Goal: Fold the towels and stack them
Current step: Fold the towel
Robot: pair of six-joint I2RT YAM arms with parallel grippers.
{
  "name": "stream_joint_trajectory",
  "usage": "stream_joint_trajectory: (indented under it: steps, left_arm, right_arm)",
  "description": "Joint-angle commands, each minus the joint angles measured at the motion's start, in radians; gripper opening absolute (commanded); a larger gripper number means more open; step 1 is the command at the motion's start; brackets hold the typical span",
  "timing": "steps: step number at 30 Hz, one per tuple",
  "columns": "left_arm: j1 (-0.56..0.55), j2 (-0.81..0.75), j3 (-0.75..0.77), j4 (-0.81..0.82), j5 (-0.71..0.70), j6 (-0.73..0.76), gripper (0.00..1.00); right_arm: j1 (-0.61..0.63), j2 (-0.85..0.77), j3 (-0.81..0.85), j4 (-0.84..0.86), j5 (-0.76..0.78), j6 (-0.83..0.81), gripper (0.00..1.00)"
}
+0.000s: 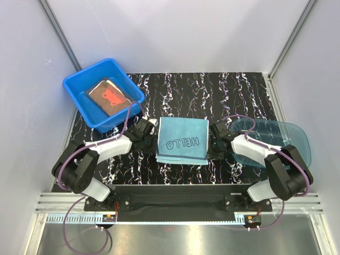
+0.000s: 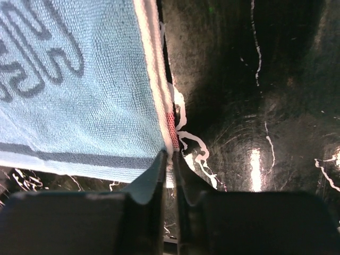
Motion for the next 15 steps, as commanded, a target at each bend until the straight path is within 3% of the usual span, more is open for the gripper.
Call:
stream_joint_trajectory:
  steps: [1, 4, 8, 15]
  left_arm:
    - [0.002, 0.022, -0.002, 0.037, 0.007, -0.004, 0.26]
    - [0.002, 0.014, 0.012, 0.024, 0.007, -0.004, 0.13]
    - [0.004, 0.016, 0.036, 0.004, 0.026, 0.003, 0.0]
    - [0.004, 0.01, 0.087, -0.057, 0.064, 0.003, 0.0]
  right_arm:
    - [0.012, -0.016, -0.006, 0.026, 0.074, 0.015, 0.12]
    - [0.01, -0.027, 0.007, 0.011, 0.085, 0.003, 0.0]
    - [0.012, -0.027, 0.02, 0.003, 0.081, -0.006, 0.0]
    - [0.012, -0.027, 0.057, -0.029, 0.082, -0.016, 0.01]
